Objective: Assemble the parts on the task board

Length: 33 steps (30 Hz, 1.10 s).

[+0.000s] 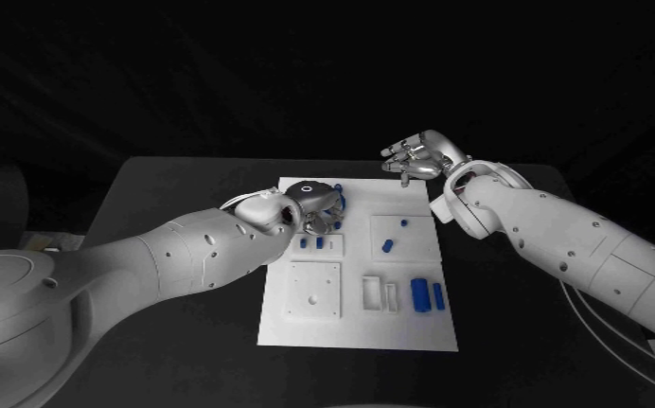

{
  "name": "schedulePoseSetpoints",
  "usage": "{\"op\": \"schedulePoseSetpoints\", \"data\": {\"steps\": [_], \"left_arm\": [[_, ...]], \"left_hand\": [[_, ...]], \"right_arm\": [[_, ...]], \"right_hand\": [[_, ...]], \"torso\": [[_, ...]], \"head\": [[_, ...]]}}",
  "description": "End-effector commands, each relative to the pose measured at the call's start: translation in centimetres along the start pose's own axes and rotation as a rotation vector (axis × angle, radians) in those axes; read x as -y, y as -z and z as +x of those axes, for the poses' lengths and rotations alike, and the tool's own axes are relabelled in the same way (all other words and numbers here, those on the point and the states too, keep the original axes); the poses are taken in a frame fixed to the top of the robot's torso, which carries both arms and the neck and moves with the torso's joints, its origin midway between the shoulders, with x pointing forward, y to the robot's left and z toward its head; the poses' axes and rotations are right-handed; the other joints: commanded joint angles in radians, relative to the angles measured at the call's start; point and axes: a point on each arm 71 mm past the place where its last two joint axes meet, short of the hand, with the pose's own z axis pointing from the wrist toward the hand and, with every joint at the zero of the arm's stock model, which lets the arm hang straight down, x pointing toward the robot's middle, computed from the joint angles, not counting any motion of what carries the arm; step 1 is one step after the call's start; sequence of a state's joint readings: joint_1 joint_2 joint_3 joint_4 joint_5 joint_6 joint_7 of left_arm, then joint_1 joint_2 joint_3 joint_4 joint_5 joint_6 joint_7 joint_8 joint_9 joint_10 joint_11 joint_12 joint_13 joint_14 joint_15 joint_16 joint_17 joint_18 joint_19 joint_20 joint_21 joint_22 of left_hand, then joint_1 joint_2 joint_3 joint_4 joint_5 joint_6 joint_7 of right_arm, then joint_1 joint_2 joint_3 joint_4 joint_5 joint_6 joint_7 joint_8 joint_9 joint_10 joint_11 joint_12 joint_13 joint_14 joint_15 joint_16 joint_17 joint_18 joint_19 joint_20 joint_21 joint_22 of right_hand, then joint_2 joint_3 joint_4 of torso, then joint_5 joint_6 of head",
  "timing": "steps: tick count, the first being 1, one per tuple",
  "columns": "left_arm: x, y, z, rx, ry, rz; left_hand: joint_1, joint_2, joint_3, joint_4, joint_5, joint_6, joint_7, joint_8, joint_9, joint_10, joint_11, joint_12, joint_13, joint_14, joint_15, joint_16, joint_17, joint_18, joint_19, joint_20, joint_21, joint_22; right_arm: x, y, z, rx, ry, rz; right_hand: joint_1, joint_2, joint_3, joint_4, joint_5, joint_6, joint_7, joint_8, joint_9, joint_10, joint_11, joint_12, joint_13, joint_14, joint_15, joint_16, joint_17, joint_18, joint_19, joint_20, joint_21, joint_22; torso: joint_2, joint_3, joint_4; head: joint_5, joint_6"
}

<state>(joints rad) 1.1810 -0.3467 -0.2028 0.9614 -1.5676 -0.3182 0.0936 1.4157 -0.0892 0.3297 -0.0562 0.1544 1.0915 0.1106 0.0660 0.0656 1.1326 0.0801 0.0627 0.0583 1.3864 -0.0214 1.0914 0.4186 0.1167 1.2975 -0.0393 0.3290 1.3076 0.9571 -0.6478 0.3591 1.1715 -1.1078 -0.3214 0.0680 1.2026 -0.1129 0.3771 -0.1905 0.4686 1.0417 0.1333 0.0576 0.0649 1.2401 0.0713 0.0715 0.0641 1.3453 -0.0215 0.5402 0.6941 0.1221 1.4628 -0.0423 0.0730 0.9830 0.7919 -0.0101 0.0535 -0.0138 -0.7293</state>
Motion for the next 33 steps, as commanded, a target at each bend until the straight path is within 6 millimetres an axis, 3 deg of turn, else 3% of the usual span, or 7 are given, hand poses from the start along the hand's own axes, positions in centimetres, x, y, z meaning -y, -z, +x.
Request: {"op": "schedulePoseSetpoints", "data": {"steps": [1,13,25,27,33], "left_arm": [[0.06,-0.11,0.16,-0.013,-0.005,-0.004],[0.20,-0.20,0.69,-0.012,0.000,-0.002],[0.18,-0.24,0.86,-0.014,0.003,-0.012],[0.22,-0.25,0.89,-0.017,0.004,-0.012],[0.54,-0.29,1.02,-0.034,0.011,-0.007]], "left_hand": [[0.000,0.009,0.005,0.001,0.004,0.006,0.001,-0.003,-0.001,0.006,-0.001,-0.005,-0.001,0.006,0.001,0.007,0.000,0.016,0.003,0.005,0.005,0.022],[-0.008,0.000,0.009,0.004,-0.001,-0.008,-0.005,-0.004,-0.002,0.000,-0.002,-0.005,-0.001,0.005,0.000,0.008,-0.002,0.017,-0.006,0.006,0.022,0.019],[-0.012,-0.020,0.001,0.005,-0.013,-0.095,-0.016,-0.004,-0.004,-0.010,-0.001,-0.005,-0.001,0.007,0.000,0.005,-0.005,0.016,-0.004,0.007,0.021,0.016],[-0.011,-0.023,-0.007,0.005,-0.015,-0.130,-0.018,-0.005,-0.005,-0.012,-0.001,-0.005,-0.001,0.007,0.000,0.004,-0.005,0.016,-0.004,0.007,0.019,0.016],[-0.012,-0.019,-0.025,0.010,-0.024,-0.093,-0.018,-0.003,-0.003,-0.012,-0.003,-0.005,0.000,0.007,-0.002,0.004,-0.005,0.014,-0.003,0.006,0.013,0.016]], "right_arm": [[-0.19,-0.02,0.10,-0.006,-0.003,-0.012],[-0.23,-0.03,0.15,-0.009,-0.004,-0.012],[-0.24,-0.08,0.23,-0.010,-0.004,-0.012],[-0.24,-0.08,0.23,-0.010,-0.004,-0.012],[-0.23,-0.09,0.26,-0.012,-0.003,-0.011]], "right_hand": [[-0.006,-0.005,0.002,0.002,0.006,-0.007,0.003,0.005,0.001,-0.007,0.002,-0.005,-0.002,0.005,0.001,-0.004,-0.001,0.018,0.009,0.001,0.003,-0.002],[-0.006,-0.005,0.003,0.002,0.011,-0.006,0.003,0.005,0.001,-0.007,0.001,-0.005,-0.002,0.004,0.001,-0.004,-0.001,0.018,0.009,0.001,0.004,-0.004],[-0.005,-0.007,0.006,0.000,0.018,-0.006,0.003,0.005,0.001,-0.007,0.002,-0.005,-0.002,0.003,0.001,-0.005,-0.001,0.018,0.007,0.001,0.006,-0.004],[-0.005,-0.007,0.006,-0.001,0.020,-0.006,0.003,0.005,0.001,-0.008,0.002,-0.005,-0.002,0.003,0.001,-0.006,-0.001,0.018,0.006,0.001,0.006,-0.003],[-0.005,-0.007,0.007,-0.002,0.022,-0.006,0.003,0.005,0.001,-0.008,0.002,-0.006,-0.002,0.002,0.001,-0.006,-0.001,0.018,0.005,0.001,0.006,-0.003]], "torso": [[0.000,-0.0001,0.0000],[0.001,-0.0004,0.0002],[0.000,0.0001,0.0017],[0.001,-0.0001,0.0014],[0.000,-0.0002,0.0007]], "head": [[-0.001,0.000],[-0.004,-0.002],[-0.006,-0.005],[-0.006,-0.005],[-0.006,-0.006]]}}
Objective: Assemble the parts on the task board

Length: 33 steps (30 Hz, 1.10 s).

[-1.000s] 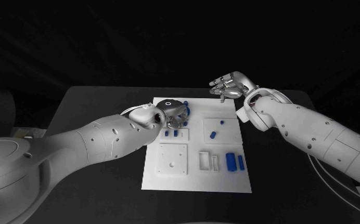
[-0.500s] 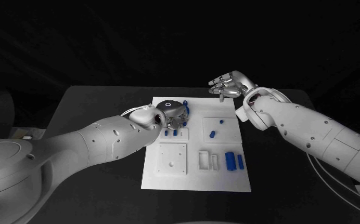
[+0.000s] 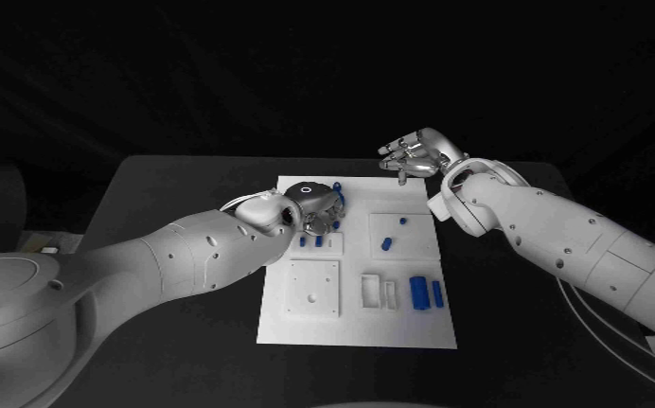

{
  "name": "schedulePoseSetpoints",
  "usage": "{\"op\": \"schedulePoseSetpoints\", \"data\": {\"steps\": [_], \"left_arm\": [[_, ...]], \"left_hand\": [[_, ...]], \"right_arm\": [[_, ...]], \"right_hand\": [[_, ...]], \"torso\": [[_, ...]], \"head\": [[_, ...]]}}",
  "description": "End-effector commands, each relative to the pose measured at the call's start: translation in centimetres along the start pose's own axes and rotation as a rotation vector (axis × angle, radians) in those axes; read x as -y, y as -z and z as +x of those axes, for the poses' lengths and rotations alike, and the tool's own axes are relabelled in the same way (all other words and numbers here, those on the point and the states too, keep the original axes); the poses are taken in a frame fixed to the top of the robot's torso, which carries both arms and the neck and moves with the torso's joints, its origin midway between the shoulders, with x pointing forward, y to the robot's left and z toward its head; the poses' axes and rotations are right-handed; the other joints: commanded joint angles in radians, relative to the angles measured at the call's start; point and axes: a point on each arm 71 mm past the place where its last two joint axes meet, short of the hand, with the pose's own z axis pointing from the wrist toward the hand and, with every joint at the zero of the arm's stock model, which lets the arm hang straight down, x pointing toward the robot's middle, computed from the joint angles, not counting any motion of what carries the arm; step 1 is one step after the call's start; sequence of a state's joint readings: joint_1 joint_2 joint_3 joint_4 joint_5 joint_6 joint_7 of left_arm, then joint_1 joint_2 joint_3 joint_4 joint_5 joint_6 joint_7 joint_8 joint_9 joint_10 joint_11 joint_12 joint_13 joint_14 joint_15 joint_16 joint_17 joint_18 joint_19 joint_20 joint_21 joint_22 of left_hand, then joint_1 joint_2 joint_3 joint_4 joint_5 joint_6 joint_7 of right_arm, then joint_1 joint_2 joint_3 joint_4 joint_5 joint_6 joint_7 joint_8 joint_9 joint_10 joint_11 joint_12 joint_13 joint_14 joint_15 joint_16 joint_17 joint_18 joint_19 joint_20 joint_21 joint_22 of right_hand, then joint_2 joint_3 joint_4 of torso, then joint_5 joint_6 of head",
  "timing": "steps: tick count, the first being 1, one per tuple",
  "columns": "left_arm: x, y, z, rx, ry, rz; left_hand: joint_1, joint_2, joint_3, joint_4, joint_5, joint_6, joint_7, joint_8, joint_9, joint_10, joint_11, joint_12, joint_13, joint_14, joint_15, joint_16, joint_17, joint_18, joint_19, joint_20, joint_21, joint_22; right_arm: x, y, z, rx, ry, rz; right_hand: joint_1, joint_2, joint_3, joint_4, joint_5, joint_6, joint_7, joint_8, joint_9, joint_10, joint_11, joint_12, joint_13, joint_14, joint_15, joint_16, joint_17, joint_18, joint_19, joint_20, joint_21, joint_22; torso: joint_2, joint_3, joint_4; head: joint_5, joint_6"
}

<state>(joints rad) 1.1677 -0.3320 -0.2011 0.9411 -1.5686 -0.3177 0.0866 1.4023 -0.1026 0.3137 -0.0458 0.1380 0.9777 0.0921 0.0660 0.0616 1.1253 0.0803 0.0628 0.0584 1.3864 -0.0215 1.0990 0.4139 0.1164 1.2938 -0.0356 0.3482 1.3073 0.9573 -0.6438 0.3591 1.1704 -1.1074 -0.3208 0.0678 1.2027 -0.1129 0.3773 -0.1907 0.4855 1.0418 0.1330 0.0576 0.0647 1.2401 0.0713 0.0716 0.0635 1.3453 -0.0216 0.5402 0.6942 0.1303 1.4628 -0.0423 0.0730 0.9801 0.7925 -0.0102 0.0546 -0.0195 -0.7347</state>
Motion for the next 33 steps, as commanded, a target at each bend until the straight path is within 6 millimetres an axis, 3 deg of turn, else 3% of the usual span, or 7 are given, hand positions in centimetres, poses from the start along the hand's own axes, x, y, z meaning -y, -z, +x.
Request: {"op": "schedulePoseSetpoints", "data": {"steps": [1,17,26,33], "left_arm": [[0.49,-0.09,0.38,-0.030,0.009,0.004],[0.34,-0.09,0.43,-0.038,0.015,-0.019],[0.28,-0.08,0.37,-0.031,0.013,-0.023],[0.15,-0.01,0.12,0.005,0.011,-0.030]], "left_hand": [[0.002,-0.006,-0.012,-0.001,-0.019,0.030,0.002,-0.003,0.001,0.002,-0.004,-0.005,-0.001,0.005,-0.003,-0.005,-0.001,0.013,0.001,0.002,-0.007,0.016],[0.008,0.036,0.006,0.005,-0.006,0.124,0.011,-0.003,0.002,0.060,-0.018,-0.005,0.000,0.008,-0.011,-0.001,0.002,0.004,0.001,-0.008,0.001,0.020],[0.022,0.072,-0.011,-0.008,-0.001,0.195,0.004,-0.002,0.005,0.138,-0.034,-0.004,0.001,0.013,-0.014,0.003,0.003,0.006,0.000,-0.009,0.013,0.021],[0.023,0.087,-0.029,-0.023,0.001,0.205,0.003,-0.003,0.004,0.148,-0.035,-0.004,0.001,0.013,-0.015,0.003,0.002,0.005,-0.003,-0.010,0.023,0.021]], "right_arm": [[-0.13,-0.02,0.12,-0.010,-0.001,-0.010],[-0.10,-0.07,0.20,-0.013,-0.001,-0.009],[-0.09,-0.10,0.25,-0.014,-0.002,-0.008],[-0.10,-0.13,0.30,-0.014,-0.001,-0.008]], "right_hand": [[-0.005,-0.007,0.007,-0.002,0.005,-0.006,0.004,0.005,0.001,-0.008,0.002,-0.006,-0.001,0.002,0.001,-0.006,-0.002,0.010,0.005,0.001,0.006,0.000],[-0.006,-0.007,0.010,-0.003,0.010,-0.004,0.003,0.005,0.001,-0.007,0.002,-0.005,-0.001,0.002,0.001,-0.006,-0.001,0.010,0.004,0.000,0.008,0.003],[-0.006,-0.006,0.011,-0.004,0.012,-0.003,0.003,0.005,0.001,-0.007,0.002,-0.005,-0.001,0.002,0.001,-0.006,-0.001,0.010,0.003,0.000,0.009,0.004],[-0.006,-0.006,0.012,-0.004,0.014,-0.002,0.003,0.005,0.001,-0.006,0.002,-0.005,-0.001,0.001,0.001,-0.006,-0.001,0.010,0.003,0.000,0.009,0.005]], "torso": [[-0.001,0.0001,-0.0003],[0.000,-0.0001,0.0006],[0.000,-0.0009,0.0004],[0.000,-0.0012,0.0001]], "head": [[-0.001,-0.002],[-0.003,-0.002],[-0.002,-0.003],[0.000,-0.002]]}}
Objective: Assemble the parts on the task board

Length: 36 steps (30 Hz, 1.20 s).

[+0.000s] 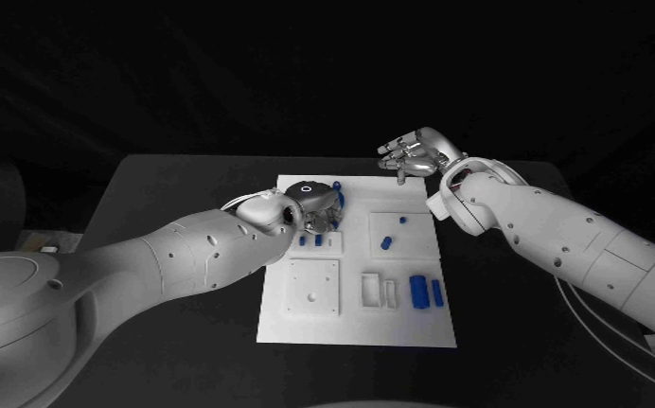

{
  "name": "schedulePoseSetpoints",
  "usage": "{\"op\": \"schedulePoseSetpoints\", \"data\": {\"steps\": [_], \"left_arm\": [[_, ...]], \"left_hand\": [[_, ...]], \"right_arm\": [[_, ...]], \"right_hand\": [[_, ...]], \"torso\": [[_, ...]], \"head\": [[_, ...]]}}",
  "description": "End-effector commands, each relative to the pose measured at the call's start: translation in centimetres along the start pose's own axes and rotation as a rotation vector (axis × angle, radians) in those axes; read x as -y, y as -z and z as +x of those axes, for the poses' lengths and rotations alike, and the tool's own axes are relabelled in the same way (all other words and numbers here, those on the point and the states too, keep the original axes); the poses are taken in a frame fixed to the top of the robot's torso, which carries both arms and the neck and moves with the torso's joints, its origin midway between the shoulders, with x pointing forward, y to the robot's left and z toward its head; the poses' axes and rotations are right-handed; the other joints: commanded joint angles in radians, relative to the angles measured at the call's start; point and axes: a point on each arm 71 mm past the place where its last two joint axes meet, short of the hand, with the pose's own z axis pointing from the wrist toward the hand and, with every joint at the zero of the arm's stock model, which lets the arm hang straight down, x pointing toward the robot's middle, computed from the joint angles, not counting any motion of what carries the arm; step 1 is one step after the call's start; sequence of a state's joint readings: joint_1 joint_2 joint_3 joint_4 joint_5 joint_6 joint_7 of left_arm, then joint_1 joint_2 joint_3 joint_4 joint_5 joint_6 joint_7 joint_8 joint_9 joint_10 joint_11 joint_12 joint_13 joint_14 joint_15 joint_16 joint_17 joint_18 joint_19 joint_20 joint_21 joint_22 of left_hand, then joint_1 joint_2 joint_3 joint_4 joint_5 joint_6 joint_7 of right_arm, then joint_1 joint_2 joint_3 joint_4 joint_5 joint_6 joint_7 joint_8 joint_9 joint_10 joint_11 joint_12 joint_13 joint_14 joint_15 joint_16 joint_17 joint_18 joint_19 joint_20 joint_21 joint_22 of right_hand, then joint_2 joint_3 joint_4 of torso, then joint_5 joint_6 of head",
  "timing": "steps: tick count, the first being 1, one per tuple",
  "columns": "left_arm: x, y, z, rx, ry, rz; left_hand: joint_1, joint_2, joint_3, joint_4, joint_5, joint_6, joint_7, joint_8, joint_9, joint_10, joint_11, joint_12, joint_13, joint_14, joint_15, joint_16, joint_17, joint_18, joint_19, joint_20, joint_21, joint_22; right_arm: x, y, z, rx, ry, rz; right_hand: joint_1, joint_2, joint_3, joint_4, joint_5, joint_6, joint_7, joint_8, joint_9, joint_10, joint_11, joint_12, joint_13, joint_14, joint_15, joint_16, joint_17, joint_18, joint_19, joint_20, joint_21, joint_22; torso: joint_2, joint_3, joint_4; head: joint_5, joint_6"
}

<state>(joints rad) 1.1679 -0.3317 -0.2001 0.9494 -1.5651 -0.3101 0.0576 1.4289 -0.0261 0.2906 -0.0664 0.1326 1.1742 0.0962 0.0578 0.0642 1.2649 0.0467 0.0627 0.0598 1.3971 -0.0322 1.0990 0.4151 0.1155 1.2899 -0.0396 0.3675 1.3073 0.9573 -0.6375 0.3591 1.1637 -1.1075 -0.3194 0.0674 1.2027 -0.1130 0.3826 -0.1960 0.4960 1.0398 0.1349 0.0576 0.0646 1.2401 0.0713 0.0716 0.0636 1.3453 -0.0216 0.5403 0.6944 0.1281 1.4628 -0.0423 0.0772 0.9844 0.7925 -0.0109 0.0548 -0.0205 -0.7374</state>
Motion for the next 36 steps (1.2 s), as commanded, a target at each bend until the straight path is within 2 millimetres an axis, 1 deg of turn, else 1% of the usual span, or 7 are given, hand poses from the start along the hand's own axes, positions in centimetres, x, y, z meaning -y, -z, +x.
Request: {"op": "schedulePoseSetpoints", "data": {"steps": [1,17,26,29,31,33,36], "left_arm": [[0.0,0.1,0.1,0.016,0.004,-0.011],[-0.4,0.8,-1.8,0.099,0.081,-0.041],[-1.3,2.4,-3.8,0.110,0.144,-0.056],[-1.7,3.0,-4.0,0.093,0.153,-0.062],[-2.0,3.4,-4.1,0.084,0.157,-0.068],[-2.3,3.7,-4.1,0.079,0.159,-0.074],[-2.9,4.2,-4.1,0.075,0.160,-0.086]], "left_hand": [[-0.003,0.012,-0.006,-0.004,0.007,0.009,-0.001,0.006,0.002,0.009,-0.002,-0.004,0.000,0.003,-0.004,0.003,0.001,0.006,0.000,-0.006,0.004,0.021],[-0.005,0.012,-0.008,-0.012,0.010,0.005,0.000,0.005,0.001,0.000,0.001,-0.005,-0.001,0.007,-0.002,-0.002,-0.003,0.009,-0.001,-0.004,0.010,0.019],[-0.009,0.011,-0.006,-0.011,0.007,0.003,0.000,0.005,0.001,-0.002,0.002,-0.005,-0.001,0.007,-0.002,-0.003,-0.004,0.009,-0.003,-0.003,0.010,0.019],[-0.009,0.011,-0.006,-0.011,0.006,0.003,0.000,0.005,0.001,-0.003,0.002,-0.005,-0.001,0.007,-0.002,-0.004,-0.004,0.009,-0.004,-0.003,0.010,0.019],[-0.009,0.010,-0.006,-0.011,0.006,0.002,0.001,0.005,0.001,-0.004,0.002,-0.005,-0.001,0.005,-0.002,-0.005,-0.004,0.009,-0.006,-0.003,0.010,0.019],[-0.009,0.010,-0.006,-0.011,0.006,0.002,0.001,0.005,0.001,-0.004,0.002,-0.005,-0.001,0.005,-0.002,-0.005,-0.004,0.009,-0.006,-0.003,0.010,0.019],[-0.009,0.010,-0.006,-0.010,0.006,0.002,0.000,0.005,0.001,-0.005,0.002,-0.005,-0.001,0.005,-0.002,-0.004,-0.004,0.008,-0.006,-0.003,0.010,0.019]], "right_arm": [[-0.1,0.0,0.1,-0.012,0.000,-0.010],[0.0,0.0,0.0,-0.010,0.003,-0.008],[0.3,0.2,-0.3,-0.007,0.008,-0.001],[0.3,0.2,-0.4,-0.006,0.009,0.000],[0.4,0.2,-0.5,-0.005,0.010,0.001],[0.5,0.3,-0.6,-0.004,0.011,0.003],[0.5,0.3,-0.7,-0.003,0.013,0.005]], "right_hand": [[-0.006,-0.006,0.007,0.001,0.004,0.000,0.001,0.005,0.002,-0.006,0.002,-0.005,-0.001,0.001,0.001,-0.006,-0.001,0.012,0.003,0.000,0.005,0.001],[-0.007,-0.006,0.009,-0.001,0.006,0.001,0.001,0.005,0.001,-0.006,0.001,-0.005,-0.001,0.000,0.000,-0.007,-0.001,0.012,0.000,0.000,0.006,0.005],[-0.007,-0.006,0.009,-0.001,0.006,0.001,0.001,0.005,0.001,-0.006,0.001,-0.005,-0.001,0.000,0.000,-0.007,-0.001,0.012,0.000,0.000,0.006,0.005],[-0.007,-0.006,0.009,-0.001,0.006,0.001,0.001,0.005,0.001,-0.006,0.001,-0.005,-0.001,0.000,0.000,-0.007,-0.001,0.012,0.000,0.000,0.006,0.005],[-0.007,-0.006,0.009,-0.001,0.006,0.001,0.001,0.005,0.001,-0.006,0.001,-0.005,-0.001,0.000,0.000,-0.007,-0.001,0.012,0.000,0.000,0.006,0.005],[-0.007,-0.006,0.009,-0.001,0.006,0.001,0.001,0.005,0.001,-0.006,0.001,-0.005,-0.001,0.000,0.000,-0.007,-0.001,0.012,0.000,0.000,0.006,0.005],[-0.007,-0.006,0.009,-0.001,0.006,0.001,0.001,0.005,0.001,-0.006,0.001,-0.005,-0.001,0.000,0.000,-0.007,-0.001,0.012,0.000,0.000,0.006,0.005]], "torso": [[0.000,-0.0005,-0.0003],[-0.001,-0.0006,0.0021],[-0.002,0.0005,0.0054],[-0.002,0.0005,0.0068],[-0.001,-0.0008,0.0047],[-0.001,-0.0017,0.0060],[-0.001,-0.0011,0.0067]], "head": [[0.001,0.001],[0.003,0.009],[0.008,0.014],[0.007,0.014],[0.007,0.014],[0.006,0.012],[0.007,0.012]]}}
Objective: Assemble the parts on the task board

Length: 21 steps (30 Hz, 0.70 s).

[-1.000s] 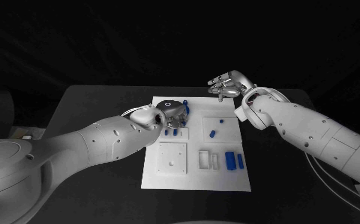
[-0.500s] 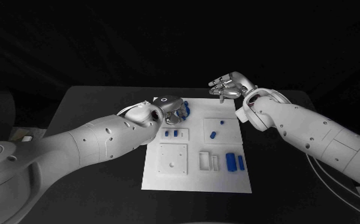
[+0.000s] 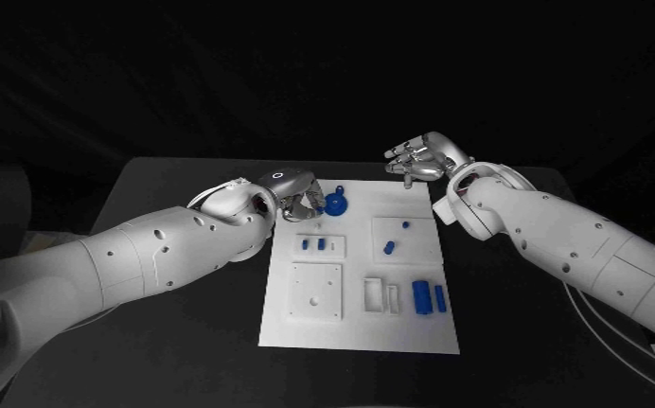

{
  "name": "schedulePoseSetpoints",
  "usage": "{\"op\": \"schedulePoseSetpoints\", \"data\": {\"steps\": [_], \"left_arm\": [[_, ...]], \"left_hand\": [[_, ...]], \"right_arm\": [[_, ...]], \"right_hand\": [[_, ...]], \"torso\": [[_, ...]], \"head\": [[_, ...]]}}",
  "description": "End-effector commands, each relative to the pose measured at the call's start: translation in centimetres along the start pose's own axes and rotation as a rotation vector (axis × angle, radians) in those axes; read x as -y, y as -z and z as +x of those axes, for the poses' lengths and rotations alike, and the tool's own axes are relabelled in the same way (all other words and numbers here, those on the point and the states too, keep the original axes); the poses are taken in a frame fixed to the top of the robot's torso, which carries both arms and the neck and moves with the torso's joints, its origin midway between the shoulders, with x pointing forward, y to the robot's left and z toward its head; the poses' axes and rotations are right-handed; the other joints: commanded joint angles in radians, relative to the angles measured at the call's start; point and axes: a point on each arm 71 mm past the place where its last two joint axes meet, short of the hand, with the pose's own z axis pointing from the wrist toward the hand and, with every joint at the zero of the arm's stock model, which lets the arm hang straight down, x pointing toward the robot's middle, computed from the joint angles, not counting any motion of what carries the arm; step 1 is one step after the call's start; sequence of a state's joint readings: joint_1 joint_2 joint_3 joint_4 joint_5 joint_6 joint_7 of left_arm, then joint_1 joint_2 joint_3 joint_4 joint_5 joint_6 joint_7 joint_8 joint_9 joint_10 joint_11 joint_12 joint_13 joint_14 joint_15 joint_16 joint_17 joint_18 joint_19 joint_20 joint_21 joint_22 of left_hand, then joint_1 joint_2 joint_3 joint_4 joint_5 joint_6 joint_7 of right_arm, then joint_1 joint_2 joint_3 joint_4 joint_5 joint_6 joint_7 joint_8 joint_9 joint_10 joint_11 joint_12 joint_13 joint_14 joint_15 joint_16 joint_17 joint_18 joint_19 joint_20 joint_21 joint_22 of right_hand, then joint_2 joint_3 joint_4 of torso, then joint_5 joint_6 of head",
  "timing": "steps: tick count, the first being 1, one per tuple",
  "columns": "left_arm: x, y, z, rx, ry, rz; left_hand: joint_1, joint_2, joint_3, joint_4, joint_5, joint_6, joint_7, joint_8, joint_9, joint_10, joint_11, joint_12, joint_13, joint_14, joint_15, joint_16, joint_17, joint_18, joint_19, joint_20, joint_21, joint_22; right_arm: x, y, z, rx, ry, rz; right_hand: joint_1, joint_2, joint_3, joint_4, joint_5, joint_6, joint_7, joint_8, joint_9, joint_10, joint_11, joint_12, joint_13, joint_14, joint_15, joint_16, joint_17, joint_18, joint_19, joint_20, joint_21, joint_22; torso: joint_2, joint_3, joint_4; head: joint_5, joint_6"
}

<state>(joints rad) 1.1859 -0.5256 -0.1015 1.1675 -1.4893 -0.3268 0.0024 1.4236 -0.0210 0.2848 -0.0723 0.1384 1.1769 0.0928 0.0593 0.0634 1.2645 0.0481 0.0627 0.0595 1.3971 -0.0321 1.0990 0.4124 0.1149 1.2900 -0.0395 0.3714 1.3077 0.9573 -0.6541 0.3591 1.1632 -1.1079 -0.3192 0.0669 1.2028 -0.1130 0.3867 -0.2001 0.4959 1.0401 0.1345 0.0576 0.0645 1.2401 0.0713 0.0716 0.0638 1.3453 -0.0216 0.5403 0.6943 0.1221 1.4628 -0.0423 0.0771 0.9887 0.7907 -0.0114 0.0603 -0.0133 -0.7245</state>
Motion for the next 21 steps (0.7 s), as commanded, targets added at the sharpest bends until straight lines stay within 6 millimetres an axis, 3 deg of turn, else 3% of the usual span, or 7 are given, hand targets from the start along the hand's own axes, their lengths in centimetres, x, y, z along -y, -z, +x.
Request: {"op": "schedulePoseSetpoints", "data": {"steps": [1,12,21], "left_arm": [[-0.4,0.3,0.0,-0.031,0.021,-0.020],[-1.3,0.5,0.9,-0.057,0.022,-0.041],[-1.7,0.4,1.5,-0.074,0.019,-0.056]], "left_hand": [[-0.004,0.005,-0.001,-0.004,0.000,-0.001,0.004,0.004,0.002,-0.004,0.001,-0.005,-0.001,0.005,-0.002,-0.004,-0.001,0.009,-0.007,-0.004,0.006,0.019],[-0.002,0.004,0.000,-0.003,0.000,-0.002,0.004,0.003,0.002,-0.006,0.001,-0.005,-0.001,0.003,-0.002,-0.005,-0.002,0.007,-0.010,-0.004,0.007,0.019],[-0.001,0.003,0.001,-0.002,0.003,-0.006,0.005,0.003,0.002,-0.010,0.002,-0.005,-0.001,0.001,-0.001,-0.007,-0.002,0.007,-0.013,-0.004,0.008,0.020]], "right_arm": [[0.0,0.1,0.0,-0.011,0.003,-0.006],[-0.1,0.0,0.1,-0.011,0.002,-0.008],[-0.1,0.0,0.1,-0.012,0.001,-0.010]], "right_hand": [[-0.007,-0.006,0.005,0.003,0.006,0.000,0.001,0.005,0.001,-0.006,0.001,-0.005,-0.001,0.000,0.000,-0.007,-0.001,0.018,0.000,0.000,0.006,0.001],[-0.007,-0.005,0.005,0.001,0.007,0.002,0.001,0.005,0.002,-0.006,0.001,-0.006,-0.001,0.000,0.000,-0.007,-0.001,0.018,0.000,0.000,0.006,0.005],[-0.007,-0.005,0.005,0.001,0.007,0.002,0.001,0.005,0.002,-0.006,0.001,-0.006,-0.001,0.000,0.000,-0.007,-0.001,0.018,0.000,0.000,0.006,0.005]], "torso": [[0.001,0.0002,0.0004],[0.001,0.0002,-0.0031],[0.001,0.0013,-0.0023]], "head": [[0.001,-0.001],[0.007,-0.004],[0.007,-0.005]]}}
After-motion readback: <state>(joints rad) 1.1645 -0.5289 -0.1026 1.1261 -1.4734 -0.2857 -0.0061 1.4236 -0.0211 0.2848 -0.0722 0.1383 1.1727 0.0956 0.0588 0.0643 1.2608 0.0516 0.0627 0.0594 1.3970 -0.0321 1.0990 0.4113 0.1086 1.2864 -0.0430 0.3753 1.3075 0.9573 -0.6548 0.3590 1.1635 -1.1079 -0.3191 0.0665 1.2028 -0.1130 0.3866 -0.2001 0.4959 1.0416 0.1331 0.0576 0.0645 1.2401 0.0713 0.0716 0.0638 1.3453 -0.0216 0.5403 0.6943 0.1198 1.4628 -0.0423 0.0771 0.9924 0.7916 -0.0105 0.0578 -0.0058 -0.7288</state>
